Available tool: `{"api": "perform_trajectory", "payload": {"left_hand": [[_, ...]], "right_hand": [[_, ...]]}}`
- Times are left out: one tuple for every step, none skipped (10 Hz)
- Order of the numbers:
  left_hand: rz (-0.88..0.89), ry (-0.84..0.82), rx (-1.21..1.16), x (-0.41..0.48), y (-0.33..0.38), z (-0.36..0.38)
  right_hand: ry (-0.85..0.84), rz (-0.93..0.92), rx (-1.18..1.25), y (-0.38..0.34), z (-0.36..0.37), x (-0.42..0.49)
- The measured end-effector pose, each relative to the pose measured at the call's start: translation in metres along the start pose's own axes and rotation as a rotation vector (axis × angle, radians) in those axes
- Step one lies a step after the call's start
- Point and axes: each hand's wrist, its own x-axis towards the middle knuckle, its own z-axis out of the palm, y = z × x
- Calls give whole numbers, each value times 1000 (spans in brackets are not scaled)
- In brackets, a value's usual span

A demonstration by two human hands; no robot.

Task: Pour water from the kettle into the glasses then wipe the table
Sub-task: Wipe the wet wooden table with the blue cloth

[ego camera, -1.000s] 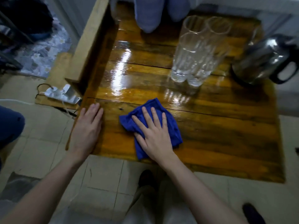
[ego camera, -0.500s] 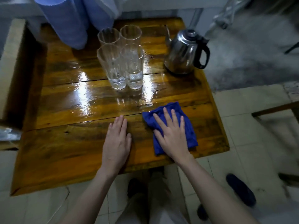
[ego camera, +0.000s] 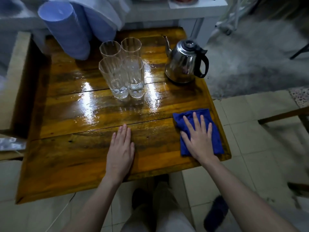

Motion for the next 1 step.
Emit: {"api": "perform_trajectory", "payload": {"left_hand": [[1, 13, -30, 4, 0, -10]], "right_hand": [[-72, 34, -43, -7, -11, 7]]}}
